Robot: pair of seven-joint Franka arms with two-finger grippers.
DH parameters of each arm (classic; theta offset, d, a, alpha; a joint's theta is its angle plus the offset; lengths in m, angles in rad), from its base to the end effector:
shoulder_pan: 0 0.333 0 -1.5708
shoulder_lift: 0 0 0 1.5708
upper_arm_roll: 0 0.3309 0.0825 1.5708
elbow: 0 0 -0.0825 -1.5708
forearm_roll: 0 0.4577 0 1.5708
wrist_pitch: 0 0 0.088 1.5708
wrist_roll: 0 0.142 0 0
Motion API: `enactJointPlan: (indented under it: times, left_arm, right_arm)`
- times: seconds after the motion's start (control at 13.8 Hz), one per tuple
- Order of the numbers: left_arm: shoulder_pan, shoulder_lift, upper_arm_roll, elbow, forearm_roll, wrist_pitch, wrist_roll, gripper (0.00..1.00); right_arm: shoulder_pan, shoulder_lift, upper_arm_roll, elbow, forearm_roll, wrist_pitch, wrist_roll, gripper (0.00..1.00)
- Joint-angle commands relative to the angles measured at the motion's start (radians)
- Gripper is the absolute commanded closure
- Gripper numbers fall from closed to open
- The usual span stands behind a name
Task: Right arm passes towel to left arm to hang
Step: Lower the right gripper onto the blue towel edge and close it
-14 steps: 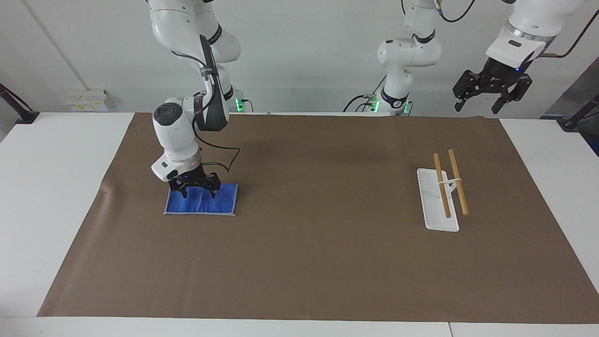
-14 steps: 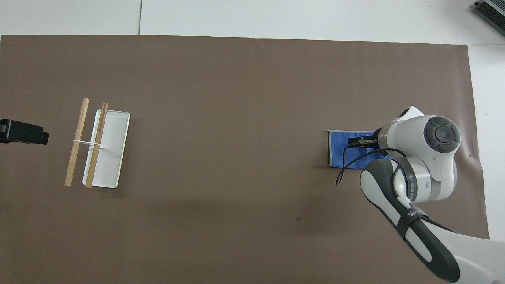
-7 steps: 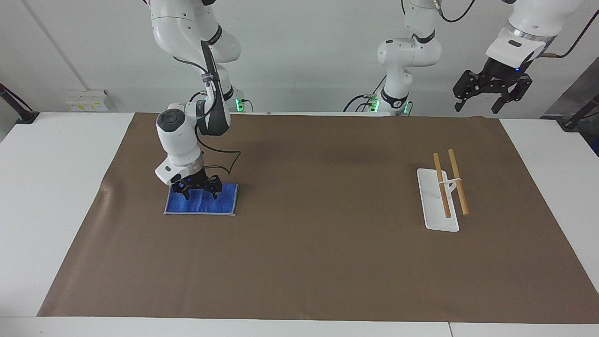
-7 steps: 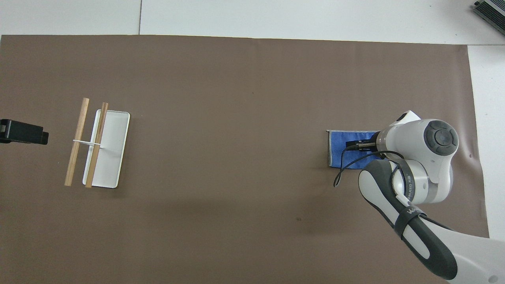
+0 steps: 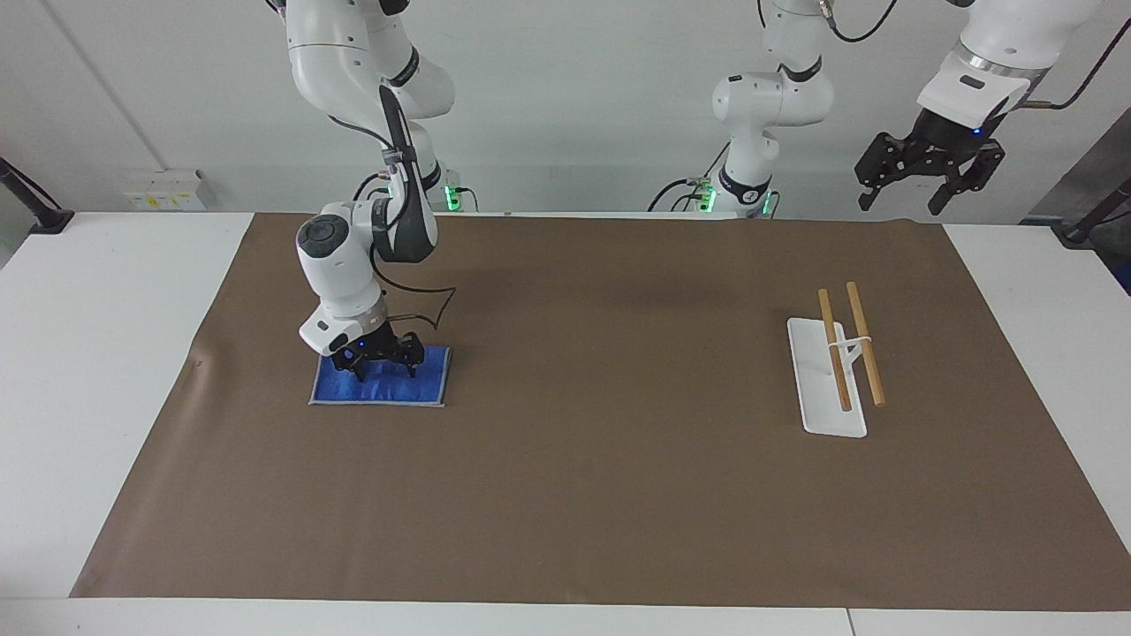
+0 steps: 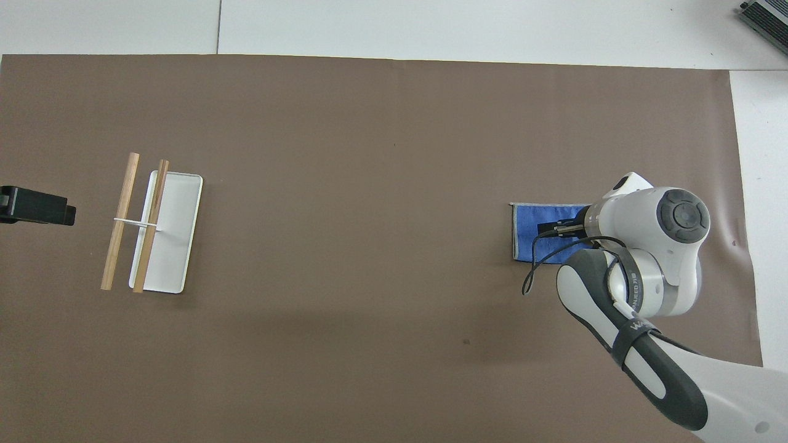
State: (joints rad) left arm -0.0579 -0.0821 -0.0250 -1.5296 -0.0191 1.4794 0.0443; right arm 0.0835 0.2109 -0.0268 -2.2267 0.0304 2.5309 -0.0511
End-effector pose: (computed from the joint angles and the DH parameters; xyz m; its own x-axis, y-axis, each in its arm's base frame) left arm 0.5893 -0.0525 0.6686 0.9912 -0.1285 0.0326 -0.1291 -0.9915 0.0155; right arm 0.6090 0.0345 0.2107 0.9921 0.0837 0.0937 0.0849 -0.9963 -0.0093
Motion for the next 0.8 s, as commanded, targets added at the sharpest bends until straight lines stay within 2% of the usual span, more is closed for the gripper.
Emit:
enactJointPlan:
  times: [0.0,0.22,0.29,0.51,0.58,0.73]
  left_arm:
    - [0.009,-0.024,-0.004,-0.026,-0.002,0.004,0.003,0.0]
    - [0.009,-0.024,-0.004,-0.026,-0.002,0.004,0.003,0.0]
    - [0.009,-0.024,-0.004,-0.026,-0.002,0.004,0.003,0.0]
    - [0.009,-0.024,-0.004,-0.026,-0.002,0.004,0.003,0.0]
    - [0.009,-0.024,-0.004,-0.026,-0.002,0.004,0.003,0.0]
    - [0.009,-0.024,-0.004,-0.026,-0.002,0.004,0.003,0.0]
  right_arm:
    - [-0.007,-0.001,0.005,-0.016,0.025,0.023,-0.03,0.26]
    - [-0.013,-0.001,0.005,-0.027,0.025,0.026,-0.029,0.26]
    - [-0.013,-0.001,0.005,-0.027,0.025,0.028,-0.029,0.32]
    - [-0.013,-0.001,0.005,-0.027,0.026,0.026,-0.02,0.88]
    - [-0.011,-0.001,0.005,-0.027,0.026,0.025,0.006,1.0]
    - [-0.004,-0.001,0.005,-0.021,0.026,0.023,0.08,1.0]
